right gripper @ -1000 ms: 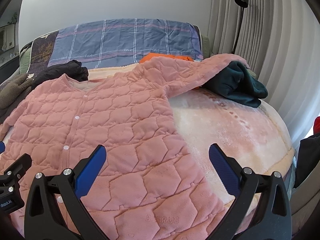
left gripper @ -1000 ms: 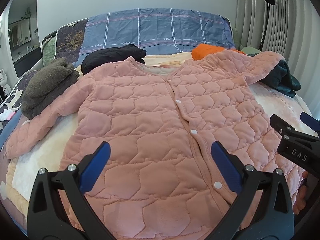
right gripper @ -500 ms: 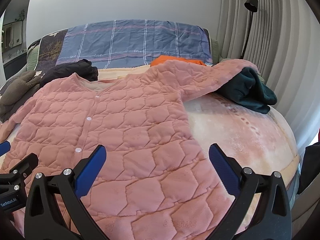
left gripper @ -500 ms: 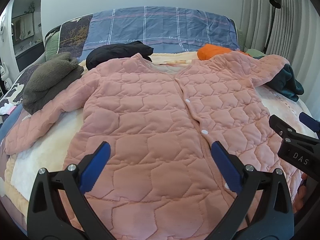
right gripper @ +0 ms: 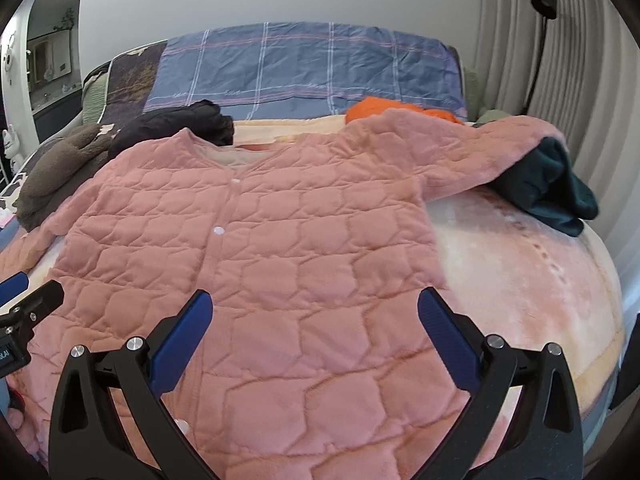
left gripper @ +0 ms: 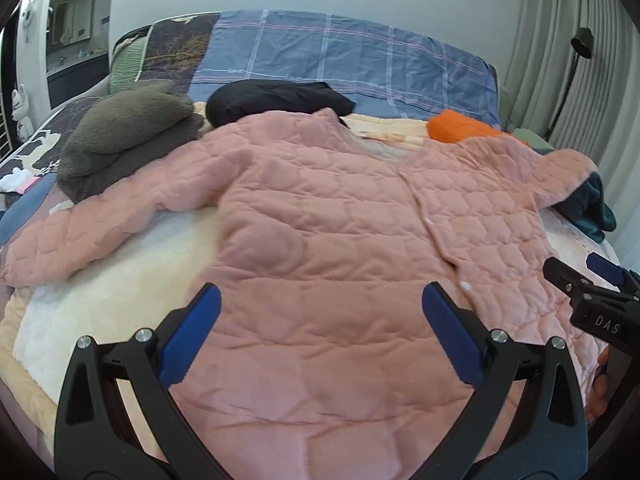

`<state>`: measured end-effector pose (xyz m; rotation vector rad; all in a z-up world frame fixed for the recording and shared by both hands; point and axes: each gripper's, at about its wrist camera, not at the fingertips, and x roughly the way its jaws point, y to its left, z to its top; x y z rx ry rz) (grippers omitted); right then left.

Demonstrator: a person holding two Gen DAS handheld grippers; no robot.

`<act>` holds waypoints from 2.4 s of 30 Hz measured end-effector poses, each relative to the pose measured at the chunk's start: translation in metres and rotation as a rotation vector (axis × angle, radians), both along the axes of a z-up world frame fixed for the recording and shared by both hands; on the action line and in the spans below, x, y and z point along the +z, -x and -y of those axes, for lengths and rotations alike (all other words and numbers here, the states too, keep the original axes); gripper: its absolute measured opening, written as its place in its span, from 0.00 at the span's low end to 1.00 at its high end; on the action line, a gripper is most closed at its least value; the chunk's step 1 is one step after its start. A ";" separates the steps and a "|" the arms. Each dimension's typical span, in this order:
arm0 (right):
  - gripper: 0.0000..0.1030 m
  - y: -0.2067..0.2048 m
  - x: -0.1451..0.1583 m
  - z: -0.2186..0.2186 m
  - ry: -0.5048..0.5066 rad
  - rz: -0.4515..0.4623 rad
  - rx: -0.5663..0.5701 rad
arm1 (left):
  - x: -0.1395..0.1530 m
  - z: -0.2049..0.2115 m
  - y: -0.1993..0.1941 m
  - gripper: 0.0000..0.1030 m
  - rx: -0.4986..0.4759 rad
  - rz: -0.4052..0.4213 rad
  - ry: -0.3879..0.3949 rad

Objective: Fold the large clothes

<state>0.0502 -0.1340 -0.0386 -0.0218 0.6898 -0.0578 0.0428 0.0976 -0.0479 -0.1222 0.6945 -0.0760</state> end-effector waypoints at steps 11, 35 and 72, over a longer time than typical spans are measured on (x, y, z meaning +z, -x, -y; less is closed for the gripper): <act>0.99 -0.034 -0.006 -0.017 0.026 -0.048 0.040 | -0.014 -0.040 -0.018 0.98 0.036 -0.045 0.066; 0.99 -0.052 -0.014 -0.039 -0.005 -0.089 0.124 | -0.097 -0.353 -0.002 0.45 0.657 -0.084 0.731; 0.94 -0.114 -0.020 0.089 -0.508 -0.288 0.227 | -0.005 0.071 -0.103 0.82 -0.303 -0.031 -0.197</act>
